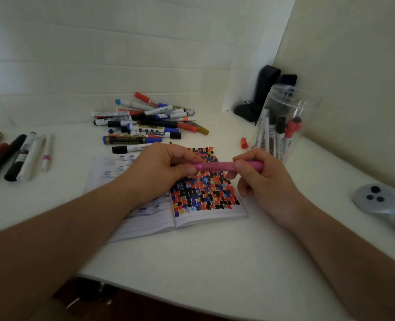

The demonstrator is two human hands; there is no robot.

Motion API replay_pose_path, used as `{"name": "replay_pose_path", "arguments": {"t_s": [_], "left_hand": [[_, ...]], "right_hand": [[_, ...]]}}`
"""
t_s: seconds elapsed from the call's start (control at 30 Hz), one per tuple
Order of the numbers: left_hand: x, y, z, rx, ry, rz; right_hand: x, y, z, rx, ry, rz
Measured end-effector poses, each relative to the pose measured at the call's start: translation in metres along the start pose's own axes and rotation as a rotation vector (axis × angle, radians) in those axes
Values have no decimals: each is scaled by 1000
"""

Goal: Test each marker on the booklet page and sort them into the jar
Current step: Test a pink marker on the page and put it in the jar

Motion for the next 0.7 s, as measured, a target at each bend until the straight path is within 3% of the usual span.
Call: {"name": "replay_pose_path", "arguments": {"t_s": [0.13, 0.27, 0.37, 0.5, 0.6, 0.7], "left_hand": [[2, -1, -7, -50, -39, 2], [4, -16, -13, -147, -70, 123], [4, -23, -16, -243, -108, 138], [5, -17, -20, -275, -131, 75], [8, -21, -23, -321, -165, 84], [7, -21, -22, -313, -175, 71]], "right_hand": [[3, 0, 2, 13, -23, 14], [6, 13, 18, 167, 24, -24], [7, 44, 64, 200, 164, -193], [2, 140, 138, 68, 315, -614], [-16, 188, 164, 341, 339, -726], [-42, 195, 161, 612, 322, -605]]}}
Point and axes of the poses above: each hand's wrist, its own x-axis away from the middle knuckle, its own y-axis out of the back of the hand, z = x × y, the point moved 9 cm from there along -x, towards the middle knuckle, and after that the axes turned 4 degrees about x, right-handed, at the moved point
